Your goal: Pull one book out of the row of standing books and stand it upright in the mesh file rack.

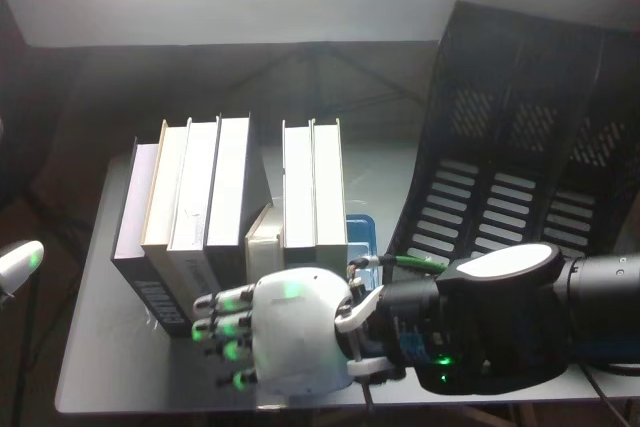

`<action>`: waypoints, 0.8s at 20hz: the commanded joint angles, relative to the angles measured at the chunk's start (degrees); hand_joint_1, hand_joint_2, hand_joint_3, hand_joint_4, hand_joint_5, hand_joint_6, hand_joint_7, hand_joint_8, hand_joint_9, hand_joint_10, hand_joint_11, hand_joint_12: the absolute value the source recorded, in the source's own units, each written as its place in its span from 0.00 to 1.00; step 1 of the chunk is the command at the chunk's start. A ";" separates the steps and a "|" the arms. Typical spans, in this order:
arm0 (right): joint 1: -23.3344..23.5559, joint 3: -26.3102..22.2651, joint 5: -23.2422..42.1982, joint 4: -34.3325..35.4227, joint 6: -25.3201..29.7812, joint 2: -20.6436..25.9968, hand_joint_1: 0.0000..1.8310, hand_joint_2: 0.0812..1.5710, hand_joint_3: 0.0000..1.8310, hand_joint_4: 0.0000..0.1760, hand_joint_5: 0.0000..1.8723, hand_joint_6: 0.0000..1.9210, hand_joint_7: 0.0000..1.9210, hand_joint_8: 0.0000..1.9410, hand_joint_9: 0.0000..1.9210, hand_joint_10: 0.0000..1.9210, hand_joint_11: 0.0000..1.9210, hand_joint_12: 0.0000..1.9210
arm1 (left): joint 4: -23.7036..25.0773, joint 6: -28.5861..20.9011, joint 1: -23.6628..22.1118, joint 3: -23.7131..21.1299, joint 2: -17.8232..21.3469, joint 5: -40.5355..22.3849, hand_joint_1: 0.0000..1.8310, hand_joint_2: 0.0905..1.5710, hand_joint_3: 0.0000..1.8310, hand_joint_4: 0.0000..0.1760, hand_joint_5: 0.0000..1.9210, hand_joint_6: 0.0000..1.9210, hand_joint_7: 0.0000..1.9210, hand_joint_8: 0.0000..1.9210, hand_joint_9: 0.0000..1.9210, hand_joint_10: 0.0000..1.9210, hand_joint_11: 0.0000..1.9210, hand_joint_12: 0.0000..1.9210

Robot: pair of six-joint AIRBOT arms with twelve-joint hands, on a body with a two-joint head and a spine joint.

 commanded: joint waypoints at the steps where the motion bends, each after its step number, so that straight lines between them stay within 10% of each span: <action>1: 0.18 -0.31 3.08 0.02 -0.35 0.01 0.66 0.68 0.00 0.20 0.20 0.02 0.07 0.00 0.00 0.00 0.00 0.00 | -0.39 -0.17 0.07 0.27 0.04 -7.16 0.20 0.78 0.00 0.47 0.00 0.00 0.00 0.00 0.00 0.00 0.00 0.00; 4: 0.18 0.17 2.59 -0.02 -0.33 0.04 0.64 0.73 0.01 0.23 0.13 0.00 0.02 0.00 0.00 0.00 0.00 0.00 | -0.37 -0.19 0.07 0.32 0.06 -7.19 0.20 0.79 0.00 0.48 0.00 0.00 0.00 0.00 0.00 0.00 0.00 0.00; 5: 0.18 0.82 2.20 0.00 -0.33 0.04 0.63 0.75 0.01 0.38 0.19 0.02 0.05 0.00 0.00 0.00 0.00 0.00 | -0.34 -0.26 0.07 0.34 0.07 -7.19 0.21 0.78 0.00 0.56 0.00 0.00 0.00 0.00 0.00 0.00 0.00 0.00; 7: 0.17 1.95 0.94 0.06 -0.52 -0.66 0.66 0.77 0.02 0.16 0.19 0.01 0.04 0.01 0.00 0.00 0.00 0.00 | -0.20 -0.44 0.07 0.36 0.07 -7.17 0.21 0.78 0.00 0.58 0.00 0.00 0.00 0.00 0.00 0.00 0.00 0.00; 8: 0.16 2.77 0.32 0.06 -0.70 -1.29 0.13 0.95 0.09 0.00 0.08 0.00 0.02 0.00 0.02 0.00 0.00 0.14 | -0.18 -0.56 0.07 0.40 0.07 -7.16 0.21 0.78 0.00 0.59 0.00 0.00 0.00 0.00 0.00 0.00 0.00 0.00; 9: 0.13 3.74 -0.30 0.06 -0.73 -2.02 0.55 0.98 0.00 0.00 0.12 0.02 0.02 0.01 0.00 0.00 0.00 0.03 | -0.12 -0.56 0.07 0.46 0.04 -7.07 0.21 0.78 0.00 0.56 0.00 0.00 0.00 0.00 0.00 0.00 0.00 0.00; 11: 0.10 5.00 -0.91 0.05 -0.75 -3.11 0.68 0.93 0.00 0.00 0.14 0.02 0.02 0.00 0.00 0.00 0.00 0.01 | 0.07 -0.56 0.06 0.56 0.03 -6.84 0.21 0.78 0.00 0.56 0.00 0.00 0.00 0.00 0.00 0.00 0.00 0.00; 14: -0.02 5.87 -1.15 -0.26 -0.81 -4.04 0.71 0.83 0.00 0.00 0.18 0.02 0.04 0.00 0.00 0.00 0.00 0.00 | 0.17 -0.57 0.06 0.63 -0.01 -6.69 0.20 0.78 0.00 0.49 0.00 0.00 0.00 0.00 0.00 0.00 0.00 0.00; 15: -0.13 6.32 -1.41 -0.34 -0.81 -4.41 0.59 0.95 0.02 0.00 0.04 0.00 0.01 0.00 0.00 0.00 0.00 0.00 | 0.23 -0.61 0.06 0.65 -0.01 -6.67 0.20 0.78 0.00 0.40 0.00 0.00 0.00 0.00 0.00 0.00 0.00 0.00; 16: -0.22 6.96 -1.87 -0.35 -0.81 -4.88 0.67 0.78 0.00 0.00 0.11 0.02 0.02 0.00 0.00 0.00 0.00 0.00 | 0.30 -0.72 0.06 0.67 0.00 -6.67 0.20 0.78 0.00 0.44 0.00 0.00 0.00 0.00 0.00 0.00 0.00 0.00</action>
